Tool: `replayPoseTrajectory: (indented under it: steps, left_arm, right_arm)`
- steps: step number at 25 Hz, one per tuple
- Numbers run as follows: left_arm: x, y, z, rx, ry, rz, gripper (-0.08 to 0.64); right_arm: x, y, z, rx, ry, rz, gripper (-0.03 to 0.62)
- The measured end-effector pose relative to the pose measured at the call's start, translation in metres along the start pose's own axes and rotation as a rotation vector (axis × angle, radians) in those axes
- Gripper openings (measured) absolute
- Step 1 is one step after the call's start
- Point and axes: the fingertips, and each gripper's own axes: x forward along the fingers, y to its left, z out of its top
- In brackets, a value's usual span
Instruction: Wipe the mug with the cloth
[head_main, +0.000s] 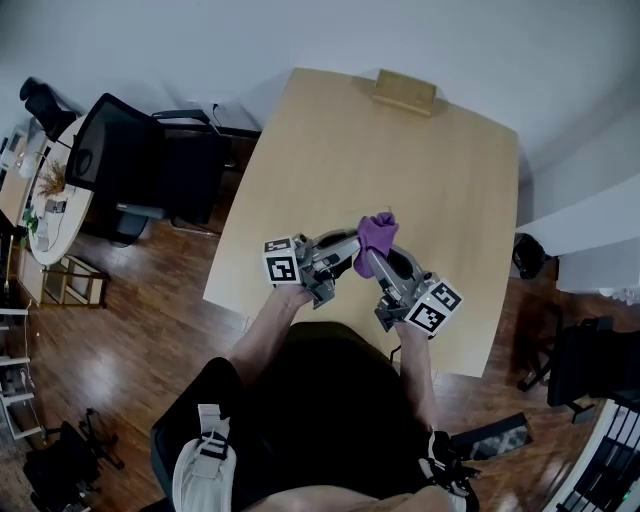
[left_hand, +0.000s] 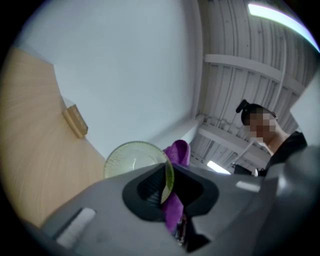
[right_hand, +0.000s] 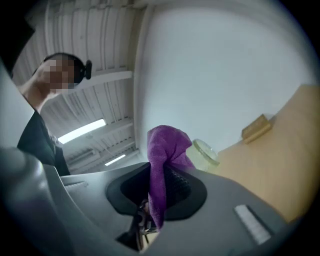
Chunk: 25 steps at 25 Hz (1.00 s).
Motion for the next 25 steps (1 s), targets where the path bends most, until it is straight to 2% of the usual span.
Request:
replayPoseTrajectory:
  steps: [2,4,6,8,11,15,18,20,21,23,25]
  left_arm:
    - [-0.003,0.001,-0.004,0.089,0.067,0.031,0.047]
    - [-0.008,0.007,-0.011,0.177,0.143,0.085,0.041]
    - [-0.015,0.013,-0.016,0.228,0.19,0.116,0.041]
    - [-0.016,0.016,-0.026,0.273,0.222,0.111,0.041]
    - [-0.007,0.015,-0.05,0.357,0.289,0.064,0.04]
    - [-0.001,0.02,-0.082,0.507,0.45,0.076,0.044]
    - [-0.006,0.033,-0.099,0.62,0.562,0.11,0.049]
    - [-0.01,0.039,-0.1,0.654,0.566,0.131,0.047]
    - [-0.012,0.041,-0.097,0.657,0.546,0.143,0.041]
    - [-0.016,0.044,-0.09,0.661,0.512,0.169,0.041]
    - [-0.02,0.046,-0.085,0.674,0.497,0.185,0.041]
  right_arm:
    - [-0.007,-0.002,0.001,0.035,0.014,0.015,0.06]
    - [-0.022,-0.009,0.023,-0.002,-0.025,-0.044,0.06]
    - [-0.037,-0.018,0.053,-0.051,-0.092,-0.128,0.06]
    - [-0.046,-0.03,0.07,-0.108,-0.095,-0.215,0.06]
    - [-0.041,-0.045,0.055,-0.127,0.003,-0.28,0.061]
    - [-0.017,-0.042,0.009,-0.04,0.137,-0.277,0.061]
    - [0.004,-0.02,-0.02,-0.016,0.22,-0.198,0.06]
    - [0.014,-0.002,-0.034,-0.03,0.272,-0.125,0.061]
    - [0.015,0.004,-0.034,-0.015,0.265,-0.089,0.061]
    - [0.007,0.004,-0.015,0.042,0.173,-0.068,0.061]
    - [-0.017,-0.021,0.017,0.065,0.043,-0.164,0.061]
